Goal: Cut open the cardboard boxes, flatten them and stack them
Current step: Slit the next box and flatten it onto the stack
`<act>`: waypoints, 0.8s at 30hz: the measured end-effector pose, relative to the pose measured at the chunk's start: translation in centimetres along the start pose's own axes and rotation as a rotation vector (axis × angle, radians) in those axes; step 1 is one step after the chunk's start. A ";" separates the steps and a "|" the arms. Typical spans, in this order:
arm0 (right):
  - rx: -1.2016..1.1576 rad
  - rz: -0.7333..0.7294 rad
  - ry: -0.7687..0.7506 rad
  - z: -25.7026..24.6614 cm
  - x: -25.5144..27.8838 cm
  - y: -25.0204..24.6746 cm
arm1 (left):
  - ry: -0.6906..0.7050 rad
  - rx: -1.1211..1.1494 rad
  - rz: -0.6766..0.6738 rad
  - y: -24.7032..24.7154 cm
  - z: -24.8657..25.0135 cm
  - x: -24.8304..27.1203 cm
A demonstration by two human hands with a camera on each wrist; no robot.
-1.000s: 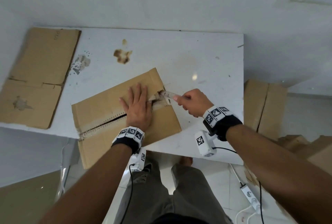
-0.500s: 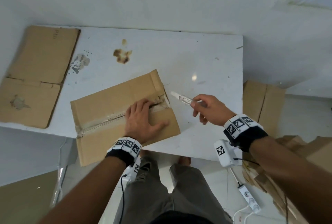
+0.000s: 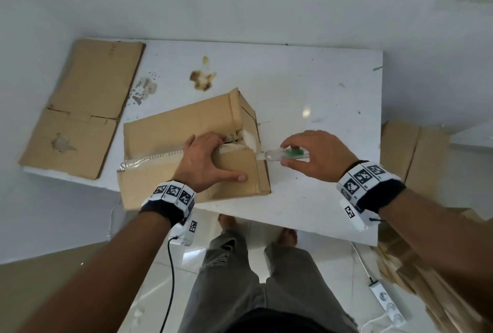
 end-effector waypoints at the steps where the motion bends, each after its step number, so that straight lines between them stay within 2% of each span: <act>1: 0.025 -0.007 -0.039 -0.6 -0.3 0.5 | -0.003 0.005 0.000 0.1 -0.1 0.0; 3: 0.086 -0.021 -0.086 -1.8 -1.1 1.9 | 0.004 -0.012 -0.022 0.9 0.2 -0.1; 5: 0.091 0.060 -0.032 -1.8 -2.0 2.5 | 0.034 -0.044 -0.052 2.2 1.0 0.1; 8: -0.061 0.330 0.324 1.9 -2.1 -0.6 | 0.079 -0.127 -0.109 4.4 1.7 0.7; 9: -0.064 0.315 0.385 3.0 -1.9 -0.8 | 0.071 -0.142 -0.095 4.4 1.5 0.8; 11: -0.064 0.170 0.397 4.6 -1.1 0.7 | 0.046 -0.163 -0.027 3.6 1.3 0.3; 13: -0.146 0.094 0.429 6.2 0.3 2.5 | 0.056 -0.218 0.098 1.6 2.3 -0.6; 16: -0.318 0.049 0.574 8.8 2.2 5.7 | 0.142 -0.333 0.328 -1.6 6.1 -0.5; 18: -0.403 -0.027 0.674 10.2 3.0 8.4 | 0.212 -0.342 0.368 -2.8 8.2 1.1; 20: -0.410 -0.104 0.748 11.2 3.3 10.4 | 0.200 -0.355 0.236 -2.3 8.5 3.1; 24: -0.292 -0.169 0.812 11.3 3.3 11.6 | -0.007 -0.279 -0.258 1.7 3.5 7.7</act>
Point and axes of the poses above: each hand's wrist, its own x-axis away from the middle knuckle, its own y-axis out of the palm, z = x × y, the point moved 10 cm from there along -x, towards the middle knuckle, and after that the axes turned 4 degrees about -z, right-handed, at the moved point
